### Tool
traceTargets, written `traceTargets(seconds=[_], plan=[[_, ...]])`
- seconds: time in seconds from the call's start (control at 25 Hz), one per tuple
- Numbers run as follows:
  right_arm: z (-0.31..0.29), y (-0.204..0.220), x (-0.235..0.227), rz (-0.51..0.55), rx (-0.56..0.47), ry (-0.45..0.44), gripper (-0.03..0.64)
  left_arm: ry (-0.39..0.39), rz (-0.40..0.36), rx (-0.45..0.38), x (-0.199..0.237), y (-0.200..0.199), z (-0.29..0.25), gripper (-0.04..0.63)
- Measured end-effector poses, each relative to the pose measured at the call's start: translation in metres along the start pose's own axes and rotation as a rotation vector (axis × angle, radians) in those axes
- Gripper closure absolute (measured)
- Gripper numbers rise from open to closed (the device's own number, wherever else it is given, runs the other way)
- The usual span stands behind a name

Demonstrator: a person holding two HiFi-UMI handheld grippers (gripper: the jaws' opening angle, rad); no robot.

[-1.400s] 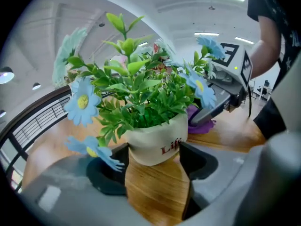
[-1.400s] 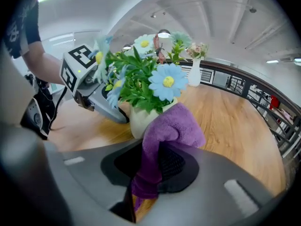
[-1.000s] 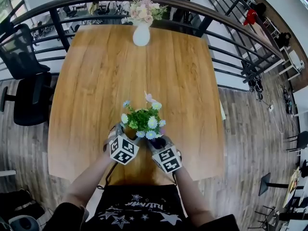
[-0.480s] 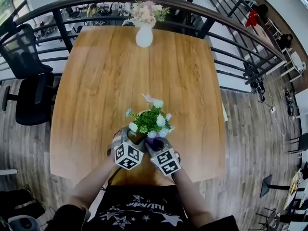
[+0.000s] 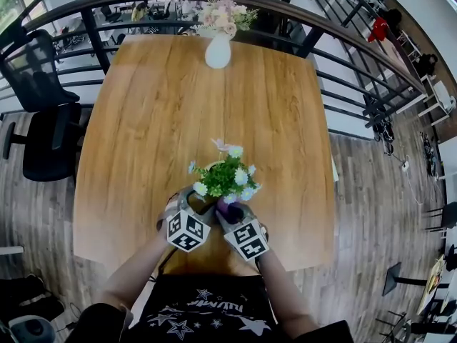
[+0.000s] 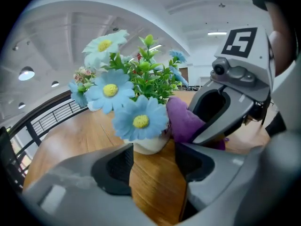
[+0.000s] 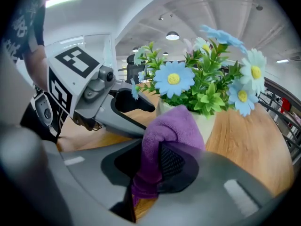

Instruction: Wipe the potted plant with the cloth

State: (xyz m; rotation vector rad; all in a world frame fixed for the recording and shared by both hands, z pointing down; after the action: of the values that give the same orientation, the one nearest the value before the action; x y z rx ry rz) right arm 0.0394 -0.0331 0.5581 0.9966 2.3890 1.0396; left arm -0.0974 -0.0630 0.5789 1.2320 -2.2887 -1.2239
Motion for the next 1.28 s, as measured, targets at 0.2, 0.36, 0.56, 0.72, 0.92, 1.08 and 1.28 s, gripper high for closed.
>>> traceTargets(seconds=[0.2, 0.36, 0.56, 0.72, 0.92, 1.08, 1.28], plan=[[0.003, 0.002, -0.004, -0.004, 0.001, 0.0, 0.529, 0.042, 0.039, -0.022, 0.019, 0.012, 0.007, 0.296], [0.006, 0.005, -0.008, -0.013, 0.002, 0.009, 0.529, 0.167, -0.018, -0.098, 0.037, 0.01, 0.008, 0.192], [0.011, 0.008, -0.015, -0.018, 0.01, 0.024, 0.529, 0.357, -0.12, -0.092, 0.059, -0.003, 0.0, 0.163], [0.013, 0.011, -0.021, -0.028, 0.015, 0.031, 0.529, 0.455, -0.18, -0.119, 0.078, -0.018, -0.007, 0.163], [0.014, 0.011, -0.03, -0.053, 0.017, 0.05, 0.529, 0.534, -0.292, -0.045, 0.09, -0.027, -0.023, 0.163], [0.016, 0.014, -0.041, -0.071, 0.022, 0.083, 0.529, 0.552, -0.339, -0.047, 0.088, -0.03, -0.036, 0.164], [0.019, 0.014, -0.053, -0.095, 0.019, 0.122, 0.529, 0.587, -0.301, -0.101, 0.086, -0.04, -0.042, 0.179]])
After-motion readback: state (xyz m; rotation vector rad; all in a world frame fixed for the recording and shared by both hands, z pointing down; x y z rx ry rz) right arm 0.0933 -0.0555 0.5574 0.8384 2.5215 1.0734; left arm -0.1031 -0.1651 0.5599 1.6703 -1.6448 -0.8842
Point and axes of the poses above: the fingertips, and each gripper's own axes: z backward along the fingers, x to its left, y out of its underside, the point moved 10 cm from there along z, backward along the fingers, and after that the axes turned 1 degree about -x, right-handed, at the moved point
